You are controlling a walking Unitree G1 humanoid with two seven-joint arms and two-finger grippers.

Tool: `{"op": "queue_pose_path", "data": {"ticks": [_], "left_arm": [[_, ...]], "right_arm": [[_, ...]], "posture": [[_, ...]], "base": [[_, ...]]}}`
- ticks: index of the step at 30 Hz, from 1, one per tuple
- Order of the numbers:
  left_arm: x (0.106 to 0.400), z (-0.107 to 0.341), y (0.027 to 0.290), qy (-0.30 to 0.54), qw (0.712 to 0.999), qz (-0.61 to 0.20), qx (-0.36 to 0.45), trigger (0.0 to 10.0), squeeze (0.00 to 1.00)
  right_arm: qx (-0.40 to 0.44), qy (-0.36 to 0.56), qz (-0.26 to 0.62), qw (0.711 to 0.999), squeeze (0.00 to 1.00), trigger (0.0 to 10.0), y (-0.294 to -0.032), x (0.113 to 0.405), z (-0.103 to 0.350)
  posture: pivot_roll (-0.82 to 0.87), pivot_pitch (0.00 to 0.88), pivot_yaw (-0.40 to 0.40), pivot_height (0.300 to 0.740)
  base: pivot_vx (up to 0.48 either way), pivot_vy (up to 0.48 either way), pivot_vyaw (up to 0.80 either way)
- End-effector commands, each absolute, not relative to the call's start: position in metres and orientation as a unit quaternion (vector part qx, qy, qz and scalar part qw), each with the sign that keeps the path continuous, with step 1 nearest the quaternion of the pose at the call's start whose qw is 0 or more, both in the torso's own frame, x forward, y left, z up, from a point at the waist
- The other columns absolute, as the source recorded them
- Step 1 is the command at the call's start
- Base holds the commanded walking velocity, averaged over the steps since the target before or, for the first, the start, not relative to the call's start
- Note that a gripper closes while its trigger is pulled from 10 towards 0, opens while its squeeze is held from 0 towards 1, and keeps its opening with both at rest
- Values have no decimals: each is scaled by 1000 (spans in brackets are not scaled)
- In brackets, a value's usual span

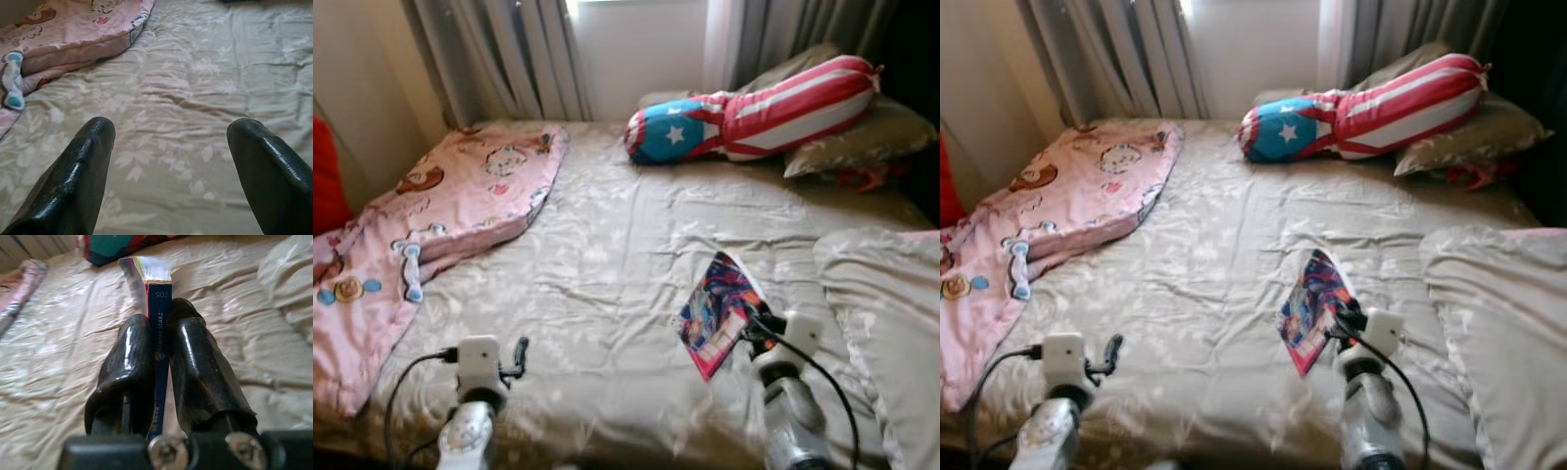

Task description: Clean up the room

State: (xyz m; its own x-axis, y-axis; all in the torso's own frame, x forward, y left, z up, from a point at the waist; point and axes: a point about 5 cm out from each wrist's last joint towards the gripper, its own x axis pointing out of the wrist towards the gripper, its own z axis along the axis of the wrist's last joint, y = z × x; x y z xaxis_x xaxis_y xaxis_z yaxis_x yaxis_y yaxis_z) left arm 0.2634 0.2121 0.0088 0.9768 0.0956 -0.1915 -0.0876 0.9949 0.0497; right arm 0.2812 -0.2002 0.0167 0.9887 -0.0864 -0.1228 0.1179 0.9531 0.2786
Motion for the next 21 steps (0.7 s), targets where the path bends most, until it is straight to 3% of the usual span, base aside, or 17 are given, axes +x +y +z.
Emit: {"op": "queue_pose_path", "data": {"ticks": [1,10,21], "left_arm": [[259,8,227,105,992,61,29,10000,0],[256,13,238,101,992,58,46,10000,0],[247,21,254,101,991,39,79,10000,0]], "right_arm": [[142,30,-30,989,0,10000,-187,290,27],[128,59,-24,990,0,10000,-181,292,22],[295,42,-18,954,0,10000,-165,322,42]], "posture": [[10,0,24,655],[41,0,57,655],[115,0,101,655]], "base": [[0,0,0],[0,0,0],[0,0,0]]}}
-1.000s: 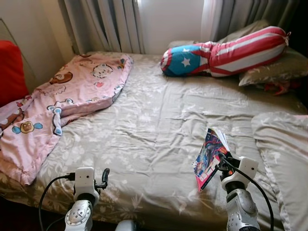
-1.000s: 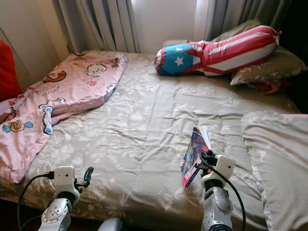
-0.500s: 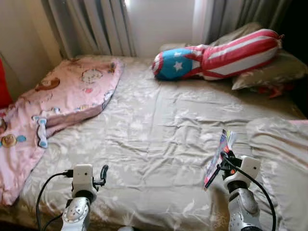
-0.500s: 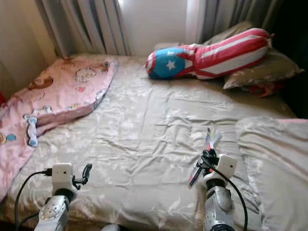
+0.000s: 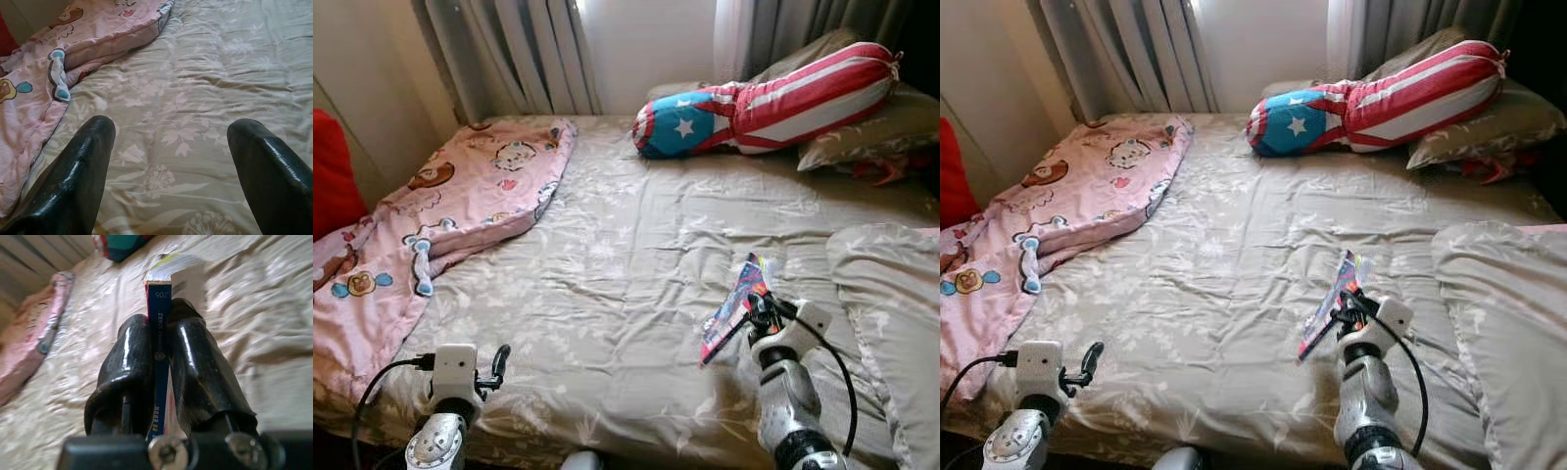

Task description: Clean up the room

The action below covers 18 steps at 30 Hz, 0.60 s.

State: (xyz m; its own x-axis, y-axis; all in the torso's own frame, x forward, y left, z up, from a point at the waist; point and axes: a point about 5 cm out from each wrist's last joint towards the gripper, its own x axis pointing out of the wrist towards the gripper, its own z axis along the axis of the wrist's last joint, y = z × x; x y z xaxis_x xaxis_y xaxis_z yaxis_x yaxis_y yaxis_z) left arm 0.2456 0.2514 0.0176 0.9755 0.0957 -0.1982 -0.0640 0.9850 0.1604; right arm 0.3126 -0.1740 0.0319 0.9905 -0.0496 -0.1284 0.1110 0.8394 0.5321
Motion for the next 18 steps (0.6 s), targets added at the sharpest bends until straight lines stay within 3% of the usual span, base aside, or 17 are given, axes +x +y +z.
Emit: {"op": "queue_pose_path", "data": {"ticks": [1,2,3,4,5,8,10,18], "left_arm": [[248,25,257,98,991,39,83,10000,0],[248,25,257,98,991,39,83,10000,0],[248,26,257,96,991,37,86,10000,0],[247,30,258,91,991,29,96,10000,0],[246,32,259,90,991,25,100,10000,0],[236,38,265,88,990,17,113,10000,0],[220,40,273,97,987,15,125,10000,0],[182,55,285,113,982,13,148,10000,0]], "right_arm": [[345,35,-12,938,0,10000,-160,329,48],[345,35,-12,938,0,10000,-160,329,48],[385,28,-12,922,0,10000,-158,332,51],[462,6,-1,887,0,10000,-156,339,58],[474,0,3,881,0,10000,-155,340,60],[468,-3,-18,884,0,10000,-161,342,61],[502,36,-123,855,0,10000,-181,329,40],[510,121,-230,820,0,10000,-204,290,-5]], "posture": [[136,0,103,655],[136,0,103,655],[144,0,104,655],[163,0,107,655],[169,0,109,655],[191,0,126,655],[224,17,152,655],[304,67,159,655]], "base": [[0,0,0],[0,0,0],[0,0,0],[0,0,0],[0,0,0],[0,0,0],[0,0,0],[0,0,0]]}}
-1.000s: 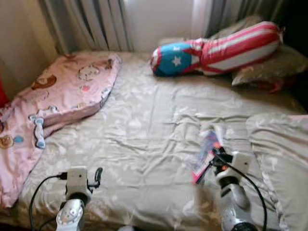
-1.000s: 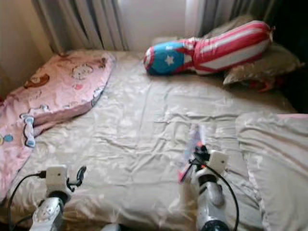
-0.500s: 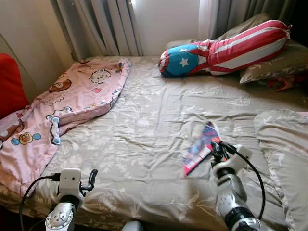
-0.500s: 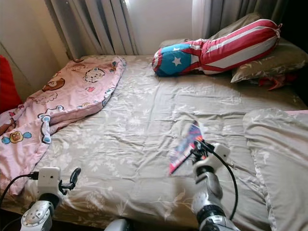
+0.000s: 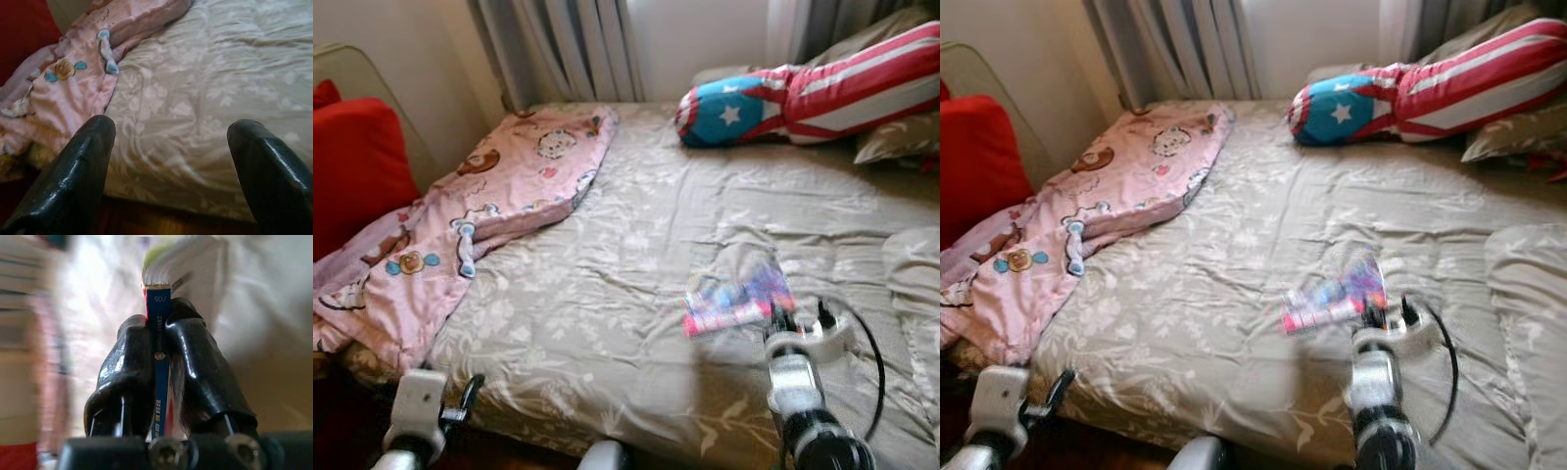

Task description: Clean up the room

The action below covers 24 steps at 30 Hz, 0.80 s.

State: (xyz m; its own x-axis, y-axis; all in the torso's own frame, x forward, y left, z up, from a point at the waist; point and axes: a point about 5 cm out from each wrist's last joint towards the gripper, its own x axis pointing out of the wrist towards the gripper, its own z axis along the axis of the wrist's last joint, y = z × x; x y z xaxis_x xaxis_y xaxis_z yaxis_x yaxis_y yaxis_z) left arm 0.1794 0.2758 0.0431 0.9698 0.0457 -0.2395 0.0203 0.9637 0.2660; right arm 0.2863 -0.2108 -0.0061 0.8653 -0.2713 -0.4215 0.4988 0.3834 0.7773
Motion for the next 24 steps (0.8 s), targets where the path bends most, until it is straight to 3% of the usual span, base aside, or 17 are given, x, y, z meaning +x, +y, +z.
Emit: {"op": "queue_pose_path", "data": {"ticks": [1,8,19,20,21,24], "left_arm": [[177,56,289,119,981,17,151,10000,0],[160,62,290,148,974,-1,171,10000,0],[161,62,287,161,972,-7,174,10000,0],[161,62,287,161,972,-7,173,10000,0],[160,62,287,163,971,-5,174,10000,0],[160,61,287,165,971,-4,174,10000,0]], "right_arm": [[511,131,-248,813,0,10000,-207,284,-11],[519,140,-306,785,0,10000,-215,262,-27],[517,123,-352,770,0,10000,-239,249,-31],[517,123,-352,770,502,10000,-239,249,-31],[515,120,-351,772,773,10000,-240,249,-30],[517,118,-353,771,733,10000,-242,249,-30]], "posture": [[315,79,168,655],[314,74,194,655],[305,93,205,655],[305,93,205,655],[305,96,204,655],[309,102,201,655]], "base": [[0,0,0],[0,0,0],[0,0,0],[0,0,0],[0,0,0],[0,0,0]]}}
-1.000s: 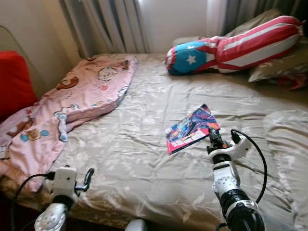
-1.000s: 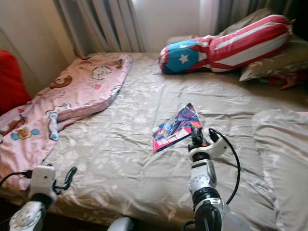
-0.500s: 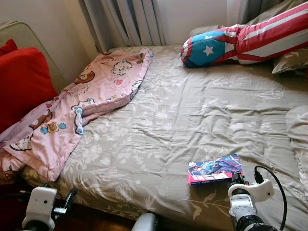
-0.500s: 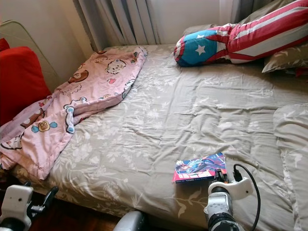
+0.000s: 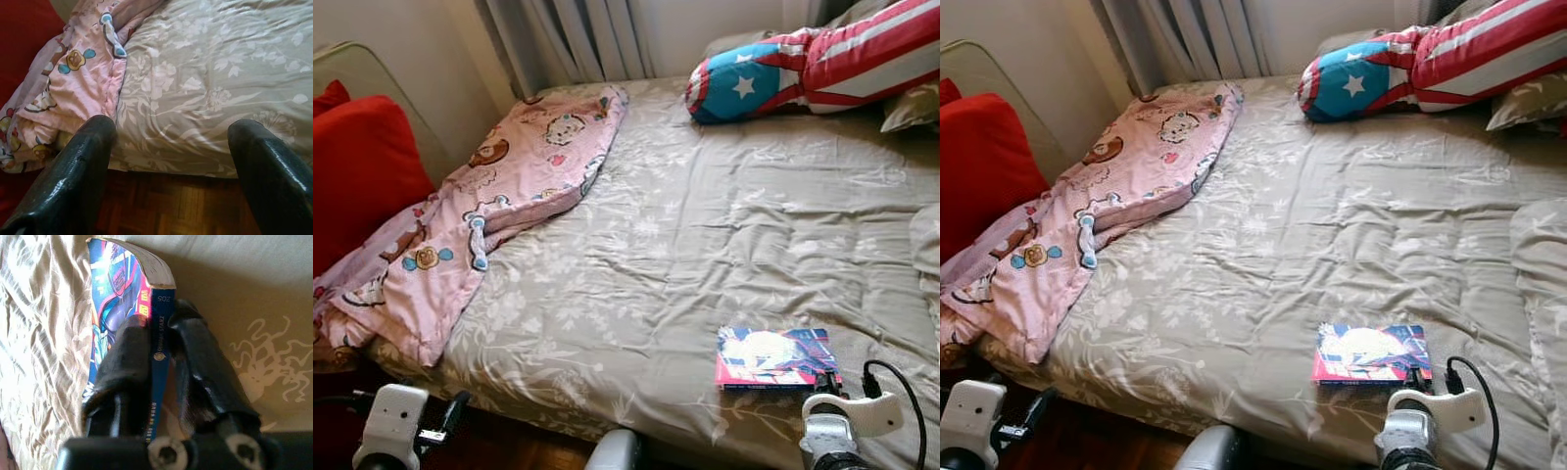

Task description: Clean up the room

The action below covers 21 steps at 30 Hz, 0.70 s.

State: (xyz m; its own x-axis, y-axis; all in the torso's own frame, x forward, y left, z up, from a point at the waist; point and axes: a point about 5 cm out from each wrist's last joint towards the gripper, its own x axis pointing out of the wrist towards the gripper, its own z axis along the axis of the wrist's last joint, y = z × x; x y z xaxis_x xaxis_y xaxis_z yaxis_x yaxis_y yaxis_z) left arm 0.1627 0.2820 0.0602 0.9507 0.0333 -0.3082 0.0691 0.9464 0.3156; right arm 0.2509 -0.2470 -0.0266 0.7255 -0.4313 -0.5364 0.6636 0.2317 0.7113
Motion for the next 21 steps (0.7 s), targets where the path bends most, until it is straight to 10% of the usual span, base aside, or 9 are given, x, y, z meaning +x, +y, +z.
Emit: {"op": "queue_pose_path", "data": {"ticks": [1,12,13,14,21], "left_arm": [[160,61,287,165,971,-4,174,10000,0],[164,61,285,164,971,-2,171,10000,0],[164,61,284,164,972,-2,171,10000,0],[165,61,284,164,972,-2,170,10000,0],[167,57,281,165,972,-2,166,10000,0]], "right_arm": [[517,118,-353,771,733,10000,-242,248,-30],[519,121,-354,768,722,10000,-240,247,-32],[519,121,-355,768,584,10000,-240,247,-32],[519,121,-355,768,0,10000,-240,246,-32],[521,125,-376,756,0,10000,-241,236,-39]], "posture": [[309,102,201,655],[306,115,198,655],[305,115,198,655],[305,115,198,655],[291,114,188,655]], "base": [[0,0,0],[0,0,0],[0,0,0],[0,0,0],[0,0,0]]}}
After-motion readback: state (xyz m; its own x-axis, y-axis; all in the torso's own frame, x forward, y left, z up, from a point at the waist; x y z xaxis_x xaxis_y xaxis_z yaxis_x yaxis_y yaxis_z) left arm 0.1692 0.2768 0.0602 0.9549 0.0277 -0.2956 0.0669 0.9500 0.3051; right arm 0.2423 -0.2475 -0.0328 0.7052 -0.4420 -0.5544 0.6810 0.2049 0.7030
